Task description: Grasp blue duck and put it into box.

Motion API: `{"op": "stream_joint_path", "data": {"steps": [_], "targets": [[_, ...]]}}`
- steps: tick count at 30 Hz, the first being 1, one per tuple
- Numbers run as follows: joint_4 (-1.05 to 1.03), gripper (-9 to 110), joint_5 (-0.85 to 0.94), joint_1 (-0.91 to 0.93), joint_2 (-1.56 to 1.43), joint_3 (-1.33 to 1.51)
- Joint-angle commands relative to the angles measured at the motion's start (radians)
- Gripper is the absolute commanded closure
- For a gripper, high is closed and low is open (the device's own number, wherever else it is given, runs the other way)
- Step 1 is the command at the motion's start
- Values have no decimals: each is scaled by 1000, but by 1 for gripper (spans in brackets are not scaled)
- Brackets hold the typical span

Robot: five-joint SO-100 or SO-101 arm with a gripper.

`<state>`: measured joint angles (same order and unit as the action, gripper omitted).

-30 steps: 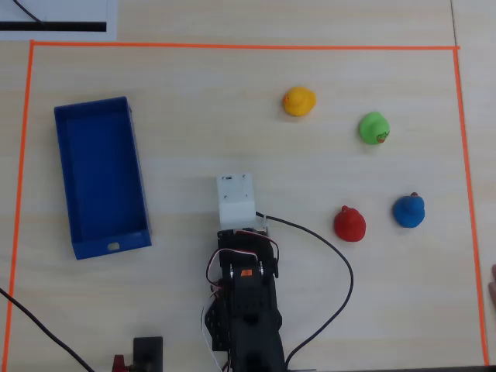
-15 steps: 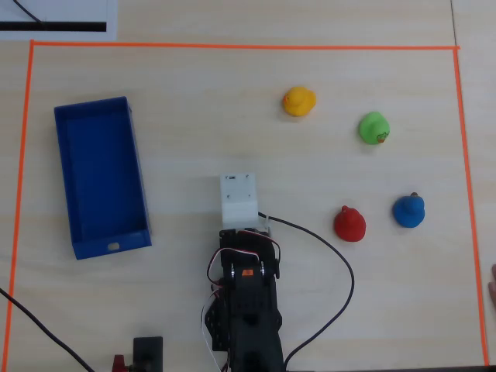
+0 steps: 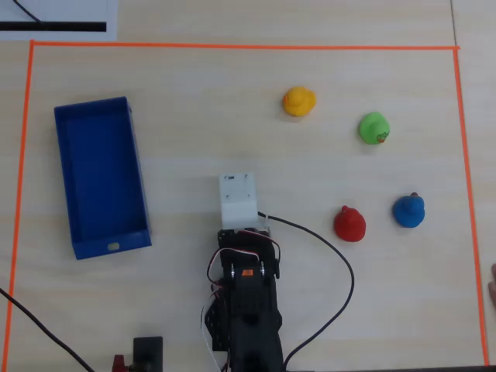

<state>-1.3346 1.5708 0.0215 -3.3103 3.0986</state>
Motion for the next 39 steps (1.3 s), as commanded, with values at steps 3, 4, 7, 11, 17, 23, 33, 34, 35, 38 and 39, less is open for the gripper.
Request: {"op": "stream_joint_path", "data": {"steps": [3, 4, 7, 11, 17, 23, 33, 34, 35, 38, 39], "targets": [[-17, 101, -3, 17, -2, -2], [-8, 101, -15, 21, 0, -8], [114, 98, -103, 94, 107, -91], [173, 87, -120, 207, 347, -364], [282, 76, -138, 348, 626, -716], [380, 69, -143, 471, 856, -973], [497, 65, -147, 690, 1181, -1270], [500, 65, -138, 710, 1204, -1282], [512, 65, -126, 732, 1227, -1290], [583, 64, -97, 787, 1293, -1292], [606, 64, -89, 801, 1316, -1287]]}}
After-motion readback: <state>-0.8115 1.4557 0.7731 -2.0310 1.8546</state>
